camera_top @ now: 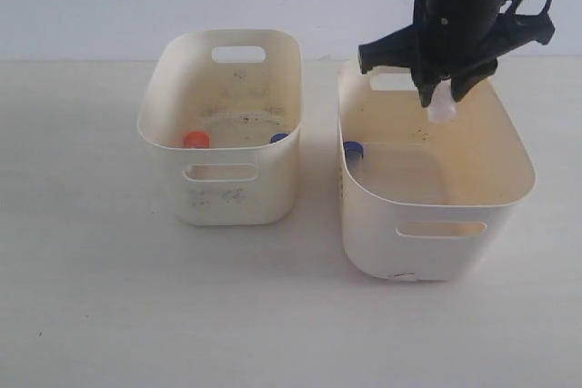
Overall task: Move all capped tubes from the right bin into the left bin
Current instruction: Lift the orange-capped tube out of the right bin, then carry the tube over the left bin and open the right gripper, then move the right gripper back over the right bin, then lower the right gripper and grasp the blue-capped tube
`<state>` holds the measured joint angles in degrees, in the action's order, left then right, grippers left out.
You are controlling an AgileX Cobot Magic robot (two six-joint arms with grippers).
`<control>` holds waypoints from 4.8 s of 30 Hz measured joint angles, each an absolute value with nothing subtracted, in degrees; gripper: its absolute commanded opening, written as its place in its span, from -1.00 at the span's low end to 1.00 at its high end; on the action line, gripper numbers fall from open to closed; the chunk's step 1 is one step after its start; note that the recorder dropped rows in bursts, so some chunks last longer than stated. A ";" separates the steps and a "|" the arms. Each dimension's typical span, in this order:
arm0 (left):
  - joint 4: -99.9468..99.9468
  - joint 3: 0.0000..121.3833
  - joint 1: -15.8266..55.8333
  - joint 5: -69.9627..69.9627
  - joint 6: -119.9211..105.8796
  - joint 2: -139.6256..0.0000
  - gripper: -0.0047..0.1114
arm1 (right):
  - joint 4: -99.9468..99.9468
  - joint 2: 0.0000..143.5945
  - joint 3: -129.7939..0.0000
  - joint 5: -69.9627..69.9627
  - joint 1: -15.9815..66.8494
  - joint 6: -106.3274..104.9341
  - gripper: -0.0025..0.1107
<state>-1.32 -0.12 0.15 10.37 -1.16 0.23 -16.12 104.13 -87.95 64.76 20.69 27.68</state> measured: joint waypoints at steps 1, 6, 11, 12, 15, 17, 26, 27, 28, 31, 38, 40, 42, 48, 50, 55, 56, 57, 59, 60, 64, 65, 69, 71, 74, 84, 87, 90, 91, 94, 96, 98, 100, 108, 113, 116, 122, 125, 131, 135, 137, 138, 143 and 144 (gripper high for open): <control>-1.32 -0.12 0.15 10.37 -1.16 0.23 -0.85 | -14.65 103.12 -87.95 64.01 20.69 26.97 -0.96; -1.32 -0.12 0.15 10.37 -1.16 0.23 -0.85 | -2.15 99.31 -87.95 58.54 20.69 20.74 -0.96; -1.32 -0.12 0.15 10.37 -1.16 0.23 -0.85 | 18.37 98.37 -87.95 53.04 20.69 10.61 -0.96; -1.32 -0.12 0.15 10.37 -1.16 0.23 -0.85 | 21.65 98.37 -87.95 51.78 21.11 8.96 -0.96; -1.32 -0.12 0.15 10.37 -1.16 0.23 -0.85 | 26.34 98.37 -87.95 46.88 22.85 5.93 -0.96; -1.32 -0.12 0.15 10.37 -1.16 0.23 -0.85 | 27.59 98.37 -87.95 43.75 24.33 4.30 -0.96; -1.32 -0.12 0.15 10.37 -1.16 0.23 -0.85 | 31.15 103.63 -87.95 34.36 29.61 1.28 -0.11; -1.32 -0.12 0.15 10.37 -1.16 0.23 -0.85 | 31.59 104.37 -87.95 34.24 29.71 0.86 0.08; -1.32 -0.12 0.15 10.37 -1.16 0.23 -0.85 | 31.87 105.05 -87.95 34.16 29.71 0.64 0.29; -1.32 -0.12 0.15 10.37 -1.16 0.23 -0.85 | 32.10 106.35 -87.95 33.64 29.71 0.00 0.39; -1.32 -0.12 0.15 10.37 -1.16 0.23 -0.85 | 32.34 106.35 -87.95 31.24 29.61 0.00 -0.28; -1.32 -0.12 0.15 10.37 -1.16 0.23 -0.85 | 32.42 105.25 -87.91 32.75 28.54 0.00 -0.50; -1.32 -0.12 0.15 10.37 -1.16 0.23 -0.85 | 32.57 103.59 -87.91 35.30 26.07 0.00 -0.78; -1.32 -0.12 0.15 10.37 -1.16 0.23 -0.85 | 24.77 101.10 -87.91 55.34 11.94 0.00 -0.95; -1.32 -0.12 0.15 10.37 -1.16 0.23 -0.85 | 17.14 101.10 -87.91 58.10 10.72 1.95 -0.95; -1.32 -0.12 0.15 10.37 -1.16 0.23 -0.85 | 17.27 104.87 -87.91 58.59 10.62 1.85 -0.95; -1.32 -0.12 0.15 10.37 -1.16 0.23 -0.85 | 18.55 106.68 -87.91 58.99 10.62 1.12 -0.95; -1.32 -0.12 0.15 10.37 -1.16 0.23 -0.85 | 19.60 107.97 -87.91 58.98 10.62 0.58 -0.95; -1.32 -0.12 0.15 10.37 -1.16 0.23 -0.85 | 22.51 110.18 -87.91 58.83 10.62 -1.09 -0.95; -1.32 -0.12 0.15 10.37 -1.16 0.23 -0.85 | 23.44 110.78 -87.91 58.59 10.62 -1.58 -0.95; -1.32 -0.12 0.15 10.37 -1.16 0.23 -0.85 | 25.02 111.86 -87.91 56.99 10.62 -2.62 -0.95; -1.32 -0.12 0.15 10.37 -1.16 0.23 -0.85 | 25.31 112.00 -87.91 56.76 10.62 -2.79 -0.95; -1.32 -0.12 0.15 10.37 -1.16 0.23 -0.85 | 27.30 112.71 -87.37 55.76 10.50 -3.89 -0.95; -1.32 -0.12 0.15 10.37 -1.16 0.23 -0.85 | 29.18 112.66 -86.25 55.27 9.97 -5.26 -0.95; -1.32 -0.12 0.15 10.37 -1.16 0.23 -0.85 | 32.11 112.66 -84.05 55.01 8.12 -7.65 -0.95; -1.32 -0.12 0.15 10.37 -1.16 0.23 -0.85 | 33.53 112.92 -80.23 54.45 5.45 -10.67 -0.63; -1.32 -0.12 0.15 10.37 -1.16 0.23 -0.85 | 33.70 112.92 -79.95 53.70 5.45 -10.88 -0.28; -1.32 -0.12 0.15 10.37 -1.16 0.23 -0.85 | 33.82 112.92 -79.95 52.75 5.45 -10.88 -0.20; -1.32 -0.12 0.15 10.37 -1.16 0.23 -0.85 | 33.94 112.92 -79.95 52.54 5.45 -10.65 -0.20; -1.32 -0.12 0.15 10.37 -1.16 0.23 -0.85 | 33.94 112.92 -79.87 51.32 5.45 -10.07 -0.20; -1.32 -0.12 0.15 10.37 -1.16 0.23 -0.85 | 34.42 113.01 -79.44 50.76 5.45 -10.07 -0.20; -1.32 -0.12 0.15 10.37 -1.16 0.23 -0.85 | 36.41 114.10 -79.11 50.94 5.45 -10.46 -0.20; -1.32 -0.12 0.15 10.37 -1.16 0.23 -0.85 | 38.45 116.09 -78.76 51.38 5.45 -11.63 -0.20; -1.32 -0.12 0.15 10.37 -1.16 0.23 -0.85 | 38.90 118.72 -78.76 50.71 5.45 -12.86 0.08; -1.32 -0.12 0.15 10.37 -1.16 0.23 -0.85 | 38.90 120.35 -78.76 51.31 5.45 -14.28 0.33; -1.32 -0.12 0.15 10.37 -1.16 0.23 -0.85 | 39.03 120.95 -78.76 51.53 5.45 -14.75 0.32; -1.32 -0.12 0.15 10.37 -1.16 0.23 -0.85 | 39.39 121.18 -78.76 51.36 5.99 -14.90 0.32; -1.32 -0.12 0.15 10.37 -1.16 0.23 -0.85 | 39.01 121.32 -78.76 49.74 7.44 -14.74 0.32; -1.32 -0.12 0.15 10.37 -1.16 0.23 -0.85 | 37.46 121.78 -78.76 48.45 8.73 -13.10 0.32; -1.32 -0.12 0.15 10.37 -1.16 0.23 -0.85 | 36.86 122.30 -79.19 48.45 8.86 -11.86 0.27; -1.32 -0.12 0.15 10.37 -1.16 0.23 -0.85 | 36.05 122.41 -79.22 48.14 9.05 -10.66 0.14; -1.32 -0.12 0.15 10.37 -1.16 0.23 -0.85 | 35.66 122.65 -79.25 47.79 9.11 -9.91 0.04; -1.32 -0.12 0.15 10.37 -1.16 0.23 -0.85 | 34.27 122.89 -79.35 45.92 9.56 -7.55 -0.07; -1.32 -0.12 0.15 10.37 -1.16 0.23 -0.85 | 34.17 122.89 -79.35 45.68 9.70 -7.39 -0.08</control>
